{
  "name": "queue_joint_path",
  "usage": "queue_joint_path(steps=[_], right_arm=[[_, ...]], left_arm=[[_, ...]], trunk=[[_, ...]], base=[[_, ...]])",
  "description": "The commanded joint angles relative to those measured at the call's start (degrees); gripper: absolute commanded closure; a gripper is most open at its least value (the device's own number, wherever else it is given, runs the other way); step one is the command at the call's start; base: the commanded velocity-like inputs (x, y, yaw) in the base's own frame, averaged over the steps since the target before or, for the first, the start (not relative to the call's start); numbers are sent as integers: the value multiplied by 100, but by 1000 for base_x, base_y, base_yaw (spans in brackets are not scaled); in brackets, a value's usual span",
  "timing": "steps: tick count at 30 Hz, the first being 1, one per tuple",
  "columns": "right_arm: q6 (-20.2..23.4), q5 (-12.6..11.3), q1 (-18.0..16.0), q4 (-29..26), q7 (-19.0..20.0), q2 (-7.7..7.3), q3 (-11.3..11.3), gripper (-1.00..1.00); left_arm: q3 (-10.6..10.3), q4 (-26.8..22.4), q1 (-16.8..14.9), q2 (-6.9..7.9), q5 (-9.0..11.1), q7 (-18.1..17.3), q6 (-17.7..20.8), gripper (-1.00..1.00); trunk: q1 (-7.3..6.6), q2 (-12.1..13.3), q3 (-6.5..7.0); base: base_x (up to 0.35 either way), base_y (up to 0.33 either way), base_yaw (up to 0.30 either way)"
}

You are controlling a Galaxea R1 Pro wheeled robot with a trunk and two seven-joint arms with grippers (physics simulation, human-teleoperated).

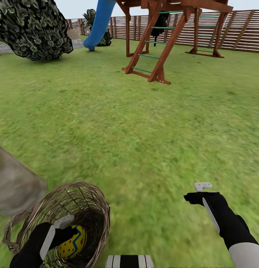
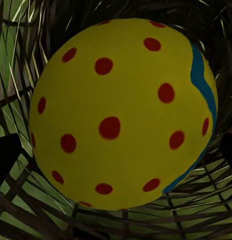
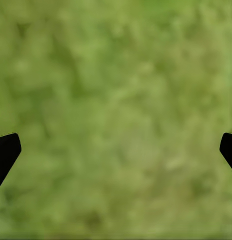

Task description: Take the three Easter eggs out of the wicker basket on the lawn in the garden, then place them on the lawn next to a single tree (choose any tree) so that all three eggs are next to the same tree and none are left in the basket.

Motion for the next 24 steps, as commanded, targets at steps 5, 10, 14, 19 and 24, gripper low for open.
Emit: queue_joint_path(steps=[5, 10, 14, 19, 24], right_arm=[[18, 21, -2, -7, 39, 2, -10, -100], [18, 21, -2, -7, 39, 12, -8, -100], [18, 21, -2, -7, 39, -1, -12, -100], [18, 22, -2, -7, 39, 8, -8, -100], [18, 25, -2, -7, 39, 20, -6, -100]], left_arm=[[-11, -19, -2, -2, 24, -2, 21, -100], [3, -18, -2, -1, 24, -2, 23, -100], [10, -12, -2, -1, 24, -2, 22, -100], [-4, -12, -2, -2, 24, -9, 20, 100], [24, -12, -2, -1, 24, -11, 20, 100]], trunk=[[11, -9, -116], [24, -15, -227], [27, -17, -249], [27, -17, -249], [27, -17, -249]], base=[[0, 0, 0], [0, 0, 0], [0, 0, 0], [0, 0, 0], [0, 0, 0]])
